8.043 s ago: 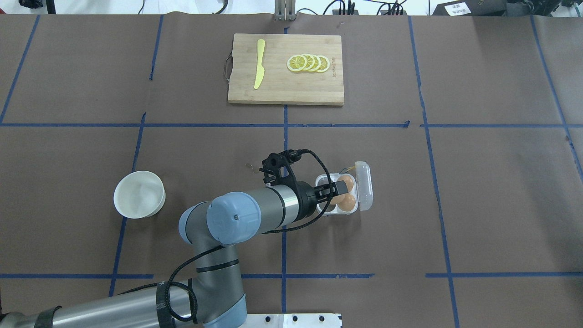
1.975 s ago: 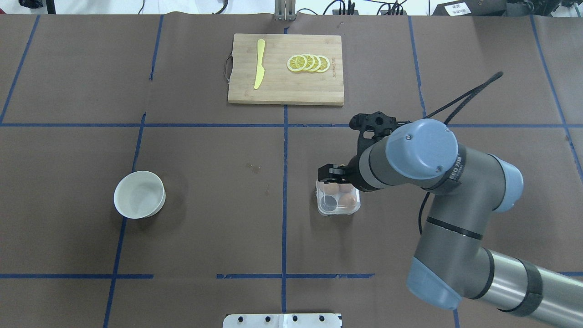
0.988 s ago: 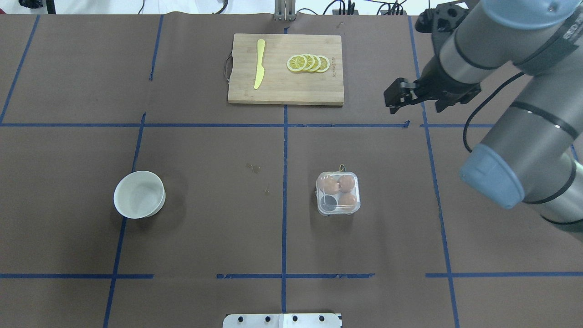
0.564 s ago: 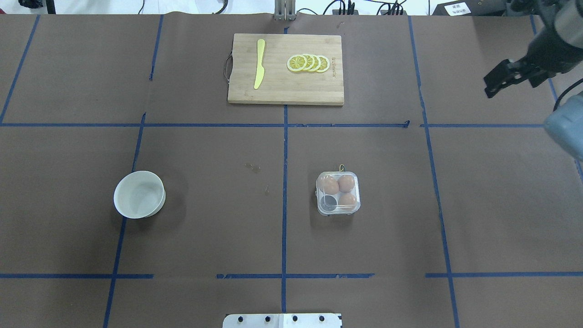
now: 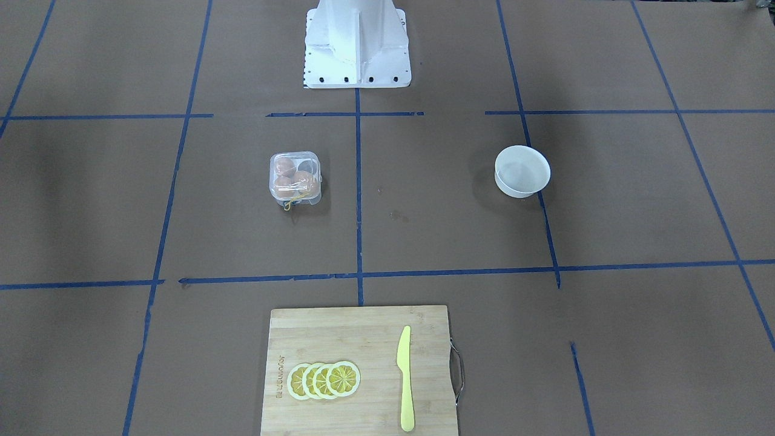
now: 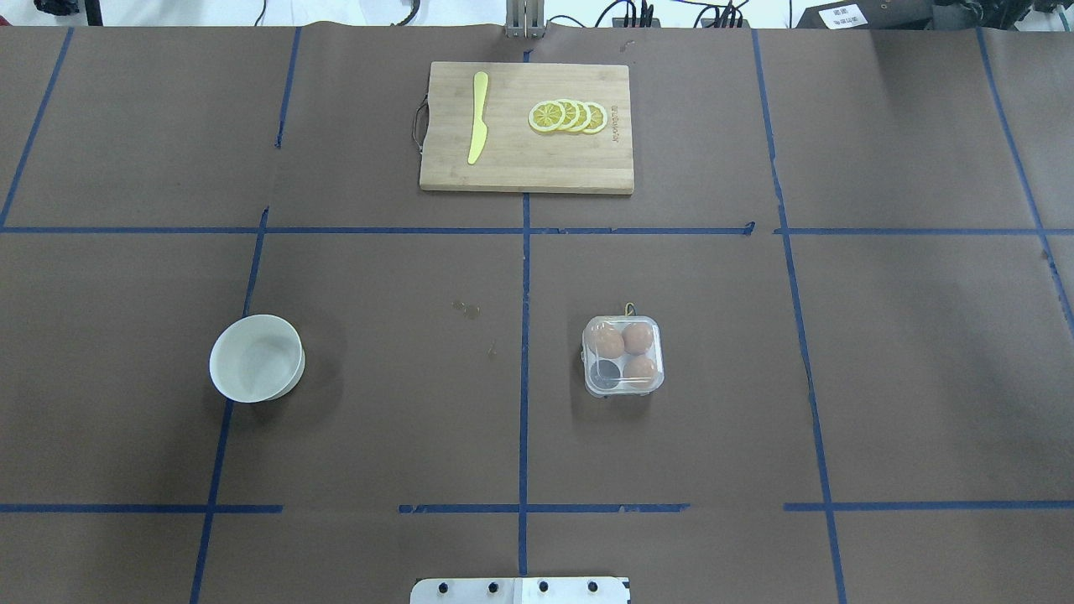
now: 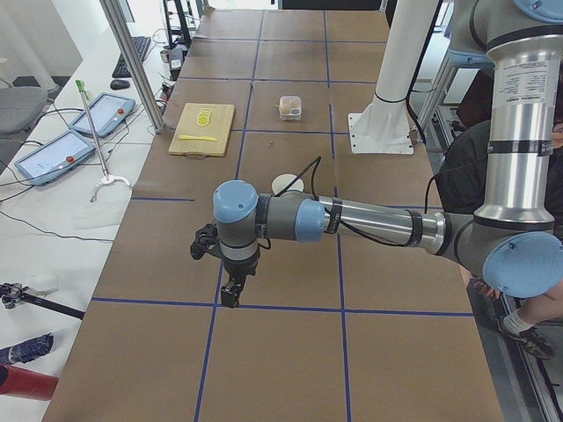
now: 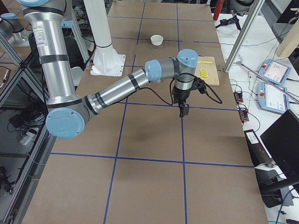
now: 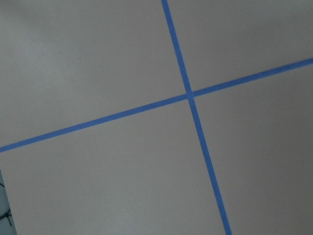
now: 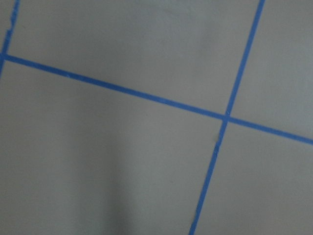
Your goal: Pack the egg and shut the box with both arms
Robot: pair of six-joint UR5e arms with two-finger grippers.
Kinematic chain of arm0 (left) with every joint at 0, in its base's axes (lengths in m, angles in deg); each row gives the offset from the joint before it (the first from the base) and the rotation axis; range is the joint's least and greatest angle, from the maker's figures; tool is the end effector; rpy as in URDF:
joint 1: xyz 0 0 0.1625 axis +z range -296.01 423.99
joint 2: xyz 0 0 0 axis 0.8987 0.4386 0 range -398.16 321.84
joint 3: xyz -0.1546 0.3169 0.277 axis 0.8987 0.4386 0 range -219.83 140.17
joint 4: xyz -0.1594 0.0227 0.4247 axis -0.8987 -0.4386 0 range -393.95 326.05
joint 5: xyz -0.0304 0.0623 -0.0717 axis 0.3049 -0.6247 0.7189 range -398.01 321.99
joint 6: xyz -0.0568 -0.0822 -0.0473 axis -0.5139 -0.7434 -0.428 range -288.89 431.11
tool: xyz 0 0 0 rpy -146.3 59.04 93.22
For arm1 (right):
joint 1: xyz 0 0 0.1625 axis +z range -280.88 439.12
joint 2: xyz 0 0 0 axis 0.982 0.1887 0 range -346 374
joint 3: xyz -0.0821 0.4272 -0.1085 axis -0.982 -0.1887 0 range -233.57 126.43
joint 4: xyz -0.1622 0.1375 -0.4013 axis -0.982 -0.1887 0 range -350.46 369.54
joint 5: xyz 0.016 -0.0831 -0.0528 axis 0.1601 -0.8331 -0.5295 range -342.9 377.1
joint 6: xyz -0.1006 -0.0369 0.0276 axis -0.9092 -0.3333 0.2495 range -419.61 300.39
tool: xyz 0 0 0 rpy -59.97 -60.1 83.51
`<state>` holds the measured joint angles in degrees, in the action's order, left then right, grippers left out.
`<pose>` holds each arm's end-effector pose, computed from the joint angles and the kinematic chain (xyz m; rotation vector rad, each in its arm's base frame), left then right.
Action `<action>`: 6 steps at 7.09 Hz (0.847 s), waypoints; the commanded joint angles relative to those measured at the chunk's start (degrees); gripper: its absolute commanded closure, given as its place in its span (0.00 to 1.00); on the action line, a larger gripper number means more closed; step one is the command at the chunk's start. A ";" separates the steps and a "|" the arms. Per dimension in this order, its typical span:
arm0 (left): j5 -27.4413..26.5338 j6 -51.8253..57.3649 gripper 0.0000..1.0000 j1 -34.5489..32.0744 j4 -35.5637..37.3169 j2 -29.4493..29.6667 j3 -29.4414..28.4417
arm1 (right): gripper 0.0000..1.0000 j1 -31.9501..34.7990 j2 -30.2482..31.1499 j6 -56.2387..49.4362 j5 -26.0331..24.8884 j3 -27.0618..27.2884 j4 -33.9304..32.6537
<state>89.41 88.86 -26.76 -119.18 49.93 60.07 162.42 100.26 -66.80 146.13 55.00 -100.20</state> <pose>-0.0728 -0.5185 0.6323 0.1590 0.6382 0.3044 0.0008 -0.5382 0.5265 0.0460 -0.6826 -0.2483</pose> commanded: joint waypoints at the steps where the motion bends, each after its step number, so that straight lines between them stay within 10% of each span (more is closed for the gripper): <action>1: 0.03 1.15 0.00 0.05 0.41 -0.19 -0.94 | 0.00 0.91 5.93 -0.81 0.17 -3.01 3.63; 6: 3.01 1.14 0.00 -0.13 -0.29 -1.33 0.03 | 0.00 1.08 6.64 -0.72 0.17 -2.84 3.92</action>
